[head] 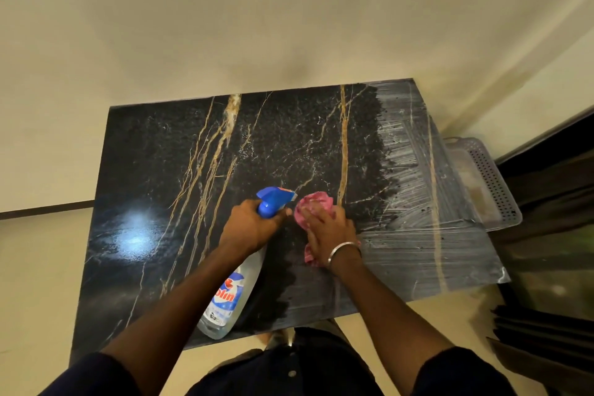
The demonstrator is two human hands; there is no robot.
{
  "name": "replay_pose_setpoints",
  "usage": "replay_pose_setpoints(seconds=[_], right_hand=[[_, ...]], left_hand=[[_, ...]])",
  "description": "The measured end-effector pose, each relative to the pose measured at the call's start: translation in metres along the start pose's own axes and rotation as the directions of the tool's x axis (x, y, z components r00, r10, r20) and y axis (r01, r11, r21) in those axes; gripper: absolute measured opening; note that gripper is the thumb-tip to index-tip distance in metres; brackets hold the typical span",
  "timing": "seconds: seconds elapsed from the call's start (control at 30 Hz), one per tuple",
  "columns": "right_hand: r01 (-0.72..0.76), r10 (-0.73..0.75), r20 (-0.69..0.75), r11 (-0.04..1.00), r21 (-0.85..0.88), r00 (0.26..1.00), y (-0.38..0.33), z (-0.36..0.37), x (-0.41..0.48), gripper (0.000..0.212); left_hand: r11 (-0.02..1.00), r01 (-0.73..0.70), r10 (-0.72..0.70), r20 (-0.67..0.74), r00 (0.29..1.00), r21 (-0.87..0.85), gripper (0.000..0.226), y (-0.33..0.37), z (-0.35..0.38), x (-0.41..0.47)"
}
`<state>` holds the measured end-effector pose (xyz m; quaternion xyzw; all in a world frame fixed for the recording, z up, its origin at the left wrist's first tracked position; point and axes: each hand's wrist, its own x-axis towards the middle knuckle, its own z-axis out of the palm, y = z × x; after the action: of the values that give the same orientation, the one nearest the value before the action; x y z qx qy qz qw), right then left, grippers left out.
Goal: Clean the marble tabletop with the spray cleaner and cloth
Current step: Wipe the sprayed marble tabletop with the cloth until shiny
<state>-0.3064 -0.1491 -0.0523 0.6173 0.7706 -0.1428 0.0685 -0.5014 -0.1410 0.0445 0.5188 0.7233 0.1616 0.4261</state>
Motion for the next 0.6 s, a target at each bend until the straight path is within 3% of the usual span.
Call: replay_pose_setpoints(seconds=[0.17, 0.3, 0.47, 0.6], right_hand=[[-0.32, 0.323, -0.034, 0.944, 0.078, 0.946, 0.067, -0.01, -0.002, 0.053], [-0.5, 0.503, 0.008, 0.856, 0.131, 0.864, 0.059, -0.019, 0.002, 0.057], [-0.324, 0.328, 0.001, 0.933, 0.158, 0.945, -0.01, -0.017, -0.002, 0.057], [-0.086, 0.084, 0.062, 0.995, 0.044, 0.995, -0.07, -0.006, -0.006, 0.048]], left_hand=[[1.0, 0.012, -0.012, 0.044, 0.999, -0.006, 0.052, -0.003, -0.001, -0.003], [0.999, 0.029, -0.027, 0.062, 0.998, -0.039, 0.051, -0.002, 0.0, -0.006], [0.999, 0.031, -0.03, 0.034, 0.999, -0.034, 0.042, 0.001, 0.004, -0.01], [1.0, 0.019, -0.019, 0.018, 1.0, -0.008, 0.034, 0.002, 0.006, -0.012]])
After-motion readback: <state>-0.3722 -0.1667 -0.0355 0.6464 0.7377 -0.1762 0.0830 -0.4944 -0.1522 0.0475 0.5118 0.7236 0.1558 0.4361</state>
